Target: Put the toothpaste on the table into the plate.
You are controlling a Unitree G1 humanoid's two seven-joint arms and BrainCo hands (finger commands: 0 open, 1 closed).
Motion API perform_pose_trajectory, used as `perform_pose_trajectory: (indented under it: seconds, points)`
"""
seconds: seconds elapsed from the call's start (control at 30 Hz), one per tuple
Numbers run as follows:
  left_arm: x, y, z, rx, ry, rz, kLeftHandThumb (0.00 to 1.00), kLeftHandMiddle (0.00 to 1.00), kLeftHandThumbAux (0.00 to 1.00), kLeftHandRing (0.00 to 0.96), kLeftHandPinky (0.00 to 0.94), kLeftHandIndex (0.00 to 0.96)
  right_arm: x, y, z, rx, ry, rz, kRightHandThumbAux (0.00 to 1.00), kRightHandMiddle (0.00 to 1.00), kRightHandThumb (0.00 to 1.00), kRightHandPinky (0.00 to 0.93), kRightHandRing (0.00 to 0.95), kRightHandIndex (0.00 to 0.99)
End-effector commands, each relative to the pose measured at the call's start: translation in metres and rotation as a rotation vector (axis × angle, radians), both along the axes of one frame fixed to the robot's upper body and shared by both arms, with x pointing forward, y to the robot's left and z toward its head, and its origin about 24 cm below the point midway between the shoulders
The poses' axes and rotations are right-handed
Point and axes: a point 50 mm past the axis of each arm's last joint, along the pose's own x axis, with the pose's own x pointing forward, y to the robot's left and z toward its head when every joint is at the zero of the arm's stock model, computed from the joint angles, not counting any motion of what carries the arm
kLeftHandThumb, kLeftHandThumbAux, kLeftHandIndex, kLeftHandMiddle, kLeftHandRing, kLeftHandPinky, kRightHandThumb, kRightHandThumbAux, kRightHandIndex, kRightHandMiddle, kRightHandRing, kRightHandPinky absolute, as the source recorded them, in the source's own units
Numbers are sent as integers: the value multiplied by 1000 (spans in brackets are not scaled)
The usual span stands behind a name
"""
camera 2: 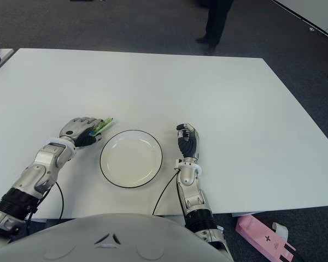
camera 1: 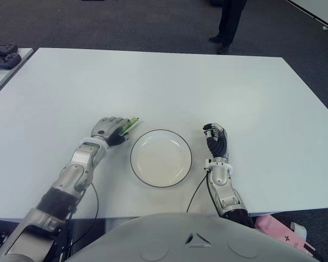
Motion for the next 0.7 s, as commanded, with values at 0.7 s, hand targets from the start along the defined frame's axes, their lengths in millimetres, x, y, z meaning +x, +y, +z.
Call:
perform_pose_trajectory:
  seconds: [0.7]
  points:
    - [-28,-7,-30,126,302,-168,561,193,331,138,177,114,-4,-1,-5,4,46,-12,689,464,836,453,455,416]
